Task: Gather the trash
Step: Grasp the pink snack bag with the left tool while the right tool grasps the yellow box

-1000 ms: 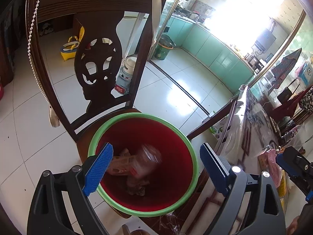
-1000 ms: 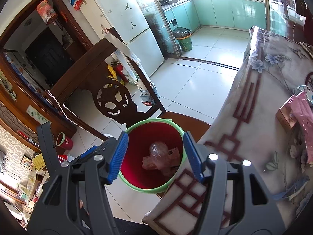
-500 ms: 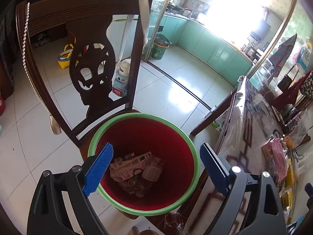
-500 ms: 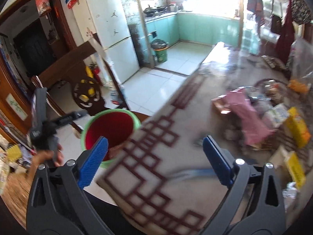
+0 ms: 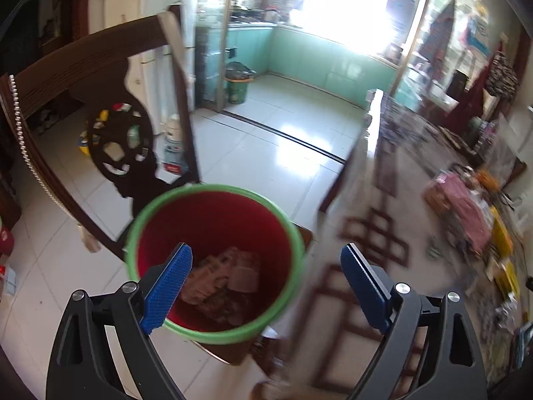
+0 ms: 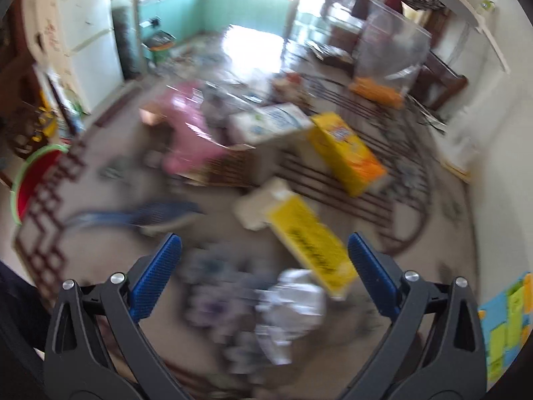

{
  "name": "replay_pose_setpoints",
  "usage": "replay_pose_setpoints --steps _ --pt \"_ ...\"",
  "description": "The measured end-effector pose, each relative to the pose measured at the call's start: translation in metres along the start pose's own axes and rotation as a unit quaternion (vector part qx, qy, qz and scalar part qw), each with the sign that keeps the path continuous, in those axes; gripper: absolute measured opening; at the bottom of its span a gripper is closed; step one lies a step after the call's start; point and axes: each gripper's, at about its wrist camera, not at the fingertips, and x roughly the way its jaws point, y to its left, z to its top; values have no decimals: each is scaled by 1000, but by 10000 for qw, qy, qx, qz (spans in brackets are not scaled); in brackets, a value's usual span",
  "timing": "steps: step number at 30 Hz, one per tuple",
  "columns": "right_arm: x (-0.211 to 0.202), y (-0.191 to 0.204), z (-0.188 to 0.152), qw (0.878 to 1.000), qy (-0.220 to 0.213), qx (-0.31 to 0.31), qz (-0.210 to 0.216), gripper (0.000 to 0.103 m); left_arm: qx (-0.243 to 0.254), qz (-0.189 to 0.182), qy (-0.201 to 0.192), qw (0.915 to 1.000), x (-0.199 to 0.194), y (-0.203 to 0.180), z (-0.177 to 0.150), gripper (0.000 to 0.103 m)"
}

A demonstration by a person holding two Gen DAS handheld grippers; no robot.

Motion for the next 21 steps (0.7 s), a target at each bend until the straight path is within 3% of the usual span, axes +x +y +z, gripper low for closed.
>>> replay_pose_setpoints --steps 4,8,11,13,15,18,21 --pt "36 -35 0 9987 485 19 -135 98 400 -735 435 9955 -1 -64 -27 87" --pt "64 -53 -3 9968 740 219 205 98 1141 -1358 597 9823 -16 -141 -44 87" --pt "78 -62 -9 9942 808 514 496 98 1377 -1736 604 9733 -28 -180 -46 87" --pt "83 -64 -12 9929 821 610 603 92 1401 -1895 655 9696 -30 -196 -45 87" --pt "87 -65 -15 9922 843 640 652 80 1371 -1958 692 9685 -26 -211 -40 87" --pt "84 -66 -15 9916 759 705 778 55 1227 -1916 749 9709 -16 -228 -35 87" --pt "76 -65 -15 9911 606 815 855 45 979 -1855 743 9749 -3 -243 -25 87"
